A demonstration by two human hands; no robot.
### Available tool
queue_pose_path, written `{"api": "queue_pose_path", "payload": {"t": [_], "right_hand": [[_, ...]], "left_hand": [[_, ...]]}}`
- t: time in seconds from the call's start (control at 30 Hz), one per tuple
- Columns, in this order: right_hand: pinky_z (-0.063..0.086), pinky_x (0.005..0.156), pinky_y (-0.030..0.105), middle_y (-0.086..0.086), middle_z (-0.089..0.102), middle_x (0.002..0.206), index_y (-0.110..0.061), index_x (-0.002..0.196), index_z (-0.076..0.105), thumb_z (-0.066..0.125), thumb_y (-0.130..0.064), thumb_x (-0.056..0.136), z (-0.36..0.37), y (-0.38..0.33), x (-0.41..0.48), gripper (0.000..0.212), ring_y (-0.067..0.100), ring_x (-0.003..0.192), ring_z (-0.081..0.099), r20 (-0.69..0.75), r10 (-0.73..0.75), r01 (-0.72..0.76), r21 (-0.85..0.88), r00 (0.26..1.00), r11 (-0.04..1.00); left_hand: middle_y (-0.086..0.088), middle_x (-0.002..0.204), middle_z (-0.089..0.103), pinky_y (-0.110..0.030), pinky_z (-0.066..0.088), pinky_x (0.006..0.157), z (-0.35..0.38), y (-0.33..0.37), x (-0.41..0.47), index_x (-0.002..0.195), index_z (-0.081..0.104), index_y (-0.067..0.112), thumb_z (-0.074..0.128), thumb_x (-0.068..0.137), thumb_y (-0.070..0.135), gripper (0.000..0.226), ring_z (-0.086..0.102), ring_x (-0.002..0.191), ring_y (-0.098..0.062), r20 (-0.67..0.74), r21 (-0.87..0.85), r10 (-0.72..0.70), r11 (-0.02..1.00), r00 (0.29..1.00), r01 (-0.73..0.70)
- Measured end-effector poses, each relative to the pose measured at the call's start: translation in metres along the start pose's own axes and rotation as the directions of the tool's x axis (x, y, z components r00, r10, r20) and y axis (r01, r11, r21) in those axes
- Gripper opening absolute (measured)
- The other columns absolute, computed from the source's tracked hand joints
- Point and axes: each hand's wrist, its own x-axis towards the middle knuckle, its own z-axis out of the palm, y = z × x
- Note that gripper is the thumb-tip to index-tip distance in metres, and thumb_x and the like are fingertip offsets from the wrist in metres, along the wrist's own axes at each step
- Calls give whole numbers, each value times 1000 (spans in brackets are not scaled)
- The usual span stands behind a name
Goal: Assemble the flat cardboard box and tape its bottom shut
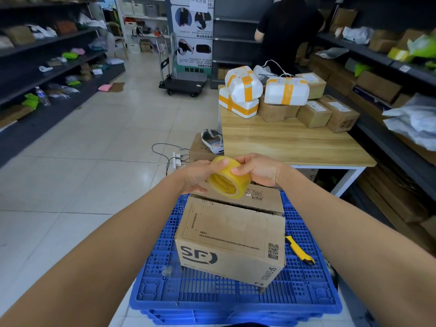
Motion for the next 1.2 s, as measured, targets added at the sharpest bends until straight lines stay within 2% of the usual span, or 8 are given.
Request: {"api": "queue_pose_path", "payload": {"t": [0.3,0.43,0.57,0.67,0.73,0.9,1.07,1.2], "right_hand": [[50,86,33,2,72,91,-8,113,62,53,-10,89,-9,-1,-7,25,17,86,67,37,-99,92,164,994,982],[50,86,35,7,69,95,-5,108,63,54,-7,91,-6,0,-4,19,22,90,64,-18,-82,84,109,996,991],[44,99,45,13,63,105,6,129,52,65,-16,85,2,-2,-3,51,30,103,58,-39,-19,19,-4,999,1000],[43,97,43,16,60,112,4,134,47,89,-40,45,-1,-5,-8,108,30,104,57,81,-19,19,5,997,1000],[45,94,40,16,61,114,1,134,47,93,-44,34,-6,-7,-10,119,29,103,58,161,-30,26,25,987,999],[47,90,38,7,70,98,2,131,50,64,-10,76,-9,-7,-13,59,24,93,64,95,-57,51,62,994,997],[42,100,46,14,64,105,2,126,55,55,-5,90,-3,-4,-7,37,32,104,57,-9,-6,6,-31,1000,1000],[43,101,45,12,65,106,0,128,56,57,-9,90,-2,-3,-7,39,30,105,59,-1,3,-3,-46,1000,999]], "left_hand": [[-13,122,62,-47,53,87,-5,-6,2,124,54,22,58,76,66,65,66,103,-34,-17,-387,13,922,1000,-18],[-6,121,60,-53,45,96,-3,2,-1,118,55,29,52,81,65,52,60,109,-28,-41,-227,-6,974,999,-4],[-1,115,66,-49,43,100,4,7,-4,116,60,22,60,73,66,62,58,111,-23,-18,31,4,1000,1000,-4],[-6,112,68,-46,47,97,2,4,-4,113,61,19,61,77,60,55,63,106,-25,-34,-48,24,999,999,-25],[-10,116,65,-44,50,93,2,1,-3,118,57,19,59,79,60,57,65,104,-27,-23,-139,27,990,999,-30],[-12,119,61,-44,51,88,6,3,-4,117,54,25,49,86,60,47,63,106,-30,-39,-255,20,966,999,-29],[-3,130,54,-52,36,104,13,11,-3,126,51,27,46,92,50,42,49,120,-24,-122,-54,57,996,991,-64],[-2,113,66,-49,44,99,16,13,-5,116,60,24,63,81,52,45,61,107,-23,-102,-24,102,994,990,-105]]}}
